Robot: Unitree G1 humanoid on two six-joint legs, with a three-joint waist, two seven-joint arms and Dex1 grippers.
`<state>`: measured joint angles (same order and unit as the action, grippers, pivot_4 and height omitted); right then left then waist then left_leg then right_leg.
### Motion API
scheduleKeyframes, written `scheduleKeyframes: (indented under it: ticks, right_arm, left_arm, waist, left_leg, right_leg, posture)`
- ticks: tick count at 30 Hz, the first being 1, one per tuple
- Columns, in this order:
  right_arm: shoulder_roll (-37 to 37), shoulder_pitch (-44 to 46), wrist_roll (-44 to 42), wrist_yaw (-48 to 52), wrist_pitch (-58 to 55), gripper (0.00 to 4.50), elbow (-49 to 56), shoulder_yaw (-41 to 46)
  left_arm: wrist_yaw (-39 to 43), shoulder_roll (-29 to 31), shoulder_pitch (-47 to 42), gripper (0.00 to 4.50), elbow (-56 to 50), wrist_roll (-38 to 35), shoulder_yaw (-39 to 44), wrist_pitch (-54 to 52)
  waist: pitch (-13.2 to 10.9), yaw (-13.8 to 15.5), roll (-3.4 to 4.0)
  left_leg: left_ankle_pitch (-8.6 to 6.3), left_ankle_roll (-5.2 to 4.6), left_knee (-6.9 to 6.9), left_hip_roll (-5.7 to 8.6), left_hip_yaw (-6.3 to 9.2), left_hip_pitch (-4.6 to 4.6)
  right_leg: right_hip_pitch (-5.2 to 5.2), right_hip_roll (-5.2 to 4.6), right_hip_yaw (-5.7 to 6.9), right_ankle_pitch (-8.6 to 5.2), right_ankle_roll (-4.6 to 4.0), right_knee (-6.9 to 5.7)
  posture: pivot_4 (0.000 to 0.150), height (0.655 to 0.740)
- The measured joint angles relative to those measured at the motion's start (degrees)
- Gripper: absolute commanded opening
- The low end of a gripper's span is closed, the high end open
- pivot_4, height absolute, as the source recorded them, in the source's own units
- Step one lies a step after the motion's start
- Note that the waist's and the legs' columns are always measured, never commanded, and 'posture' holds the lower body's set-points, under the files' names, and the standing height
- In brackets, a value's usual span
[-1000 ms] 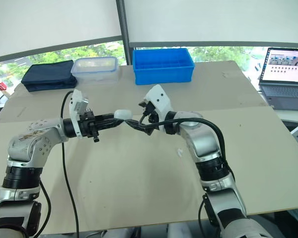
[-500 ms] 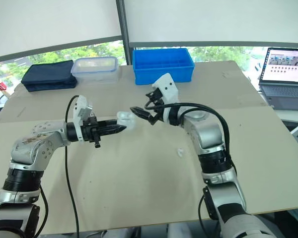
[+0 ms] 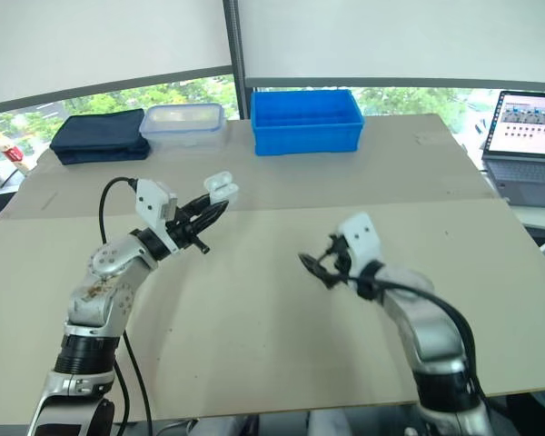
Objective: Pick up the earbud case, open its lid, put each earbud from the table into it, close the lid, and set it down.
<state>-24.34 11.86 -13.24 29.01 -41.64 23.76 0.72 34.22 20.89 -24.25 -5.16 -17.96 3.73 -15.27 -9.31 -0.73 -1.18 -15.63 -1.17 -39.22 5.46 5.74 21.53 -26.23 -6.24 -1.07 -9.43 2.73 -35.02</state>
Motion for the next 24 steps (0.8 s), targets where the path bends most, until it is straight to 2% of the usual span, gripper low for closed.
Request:
scheduleKeyframes:
  ticks: [5,14,17,24]
  right_arm:
    - [-0.32,-8.04,3.38,-3.82,3.42,4.48,1.21,-0.10]
    - [2.72,-9.29,5.13,-7.96,3.77,4.48,1.12,-1.76]
    - [3.79,-9.36,5.15,-8.98,2.18,3.66,0.88,-2.21]
    - [3.85,-10.44,5.55,-9.85,1.78,1.22,2.08,-2.94]
  left_arm:
    - [-2.71,-0.57,1.35,0.59,-1.16,1.23,-0.11,0.52]
    - [-2.81,-0.55,1.77,0.59,-1.40,1.36,-0.49,0.60]
    - [-2.93,-0.52,1.68,0.59,-1.40,1.29,-0.34,0.62]
    - [-3.67,-0.38,1.20,0.59,-1.38,0.90,0.47,0.54]
  waist:
    - [0.01,0.13,0.00]
    - [0.01,0.11,-0.01]
    - [0.01,0.15,-0.01]
    - [0.04,0.24,-0.04]
  left_leg:
    - [-0.12,-0.21,0.02,-0.02,-0.03,-0.24]
    - [-0.10,-0.17,0.02,-0.02,-0.07,-0.23]
    - [-0.10,-0.18,0.02,-0.02,-0.07,-0.23]
    - [-0.10,-0.18,0.02,-0.02,-0.07,-0.29]
  right_leg:
    - [0.16,0.04,0.02,0.00,-0.02,-0.06]
    - [0.17,0.03,0.00,0.00,-0.02,0.01]
    - [0.17,0.03,0.00,0.00,-0.02,0.01]
    - [0.23,0.04,0.01,0.00,-0.02,0.01]
  posture:
    - [0.150,0.7400]
    - [0.150,0.7400]
    - [0.150,0.7400]
    - [0.150,0.7400]
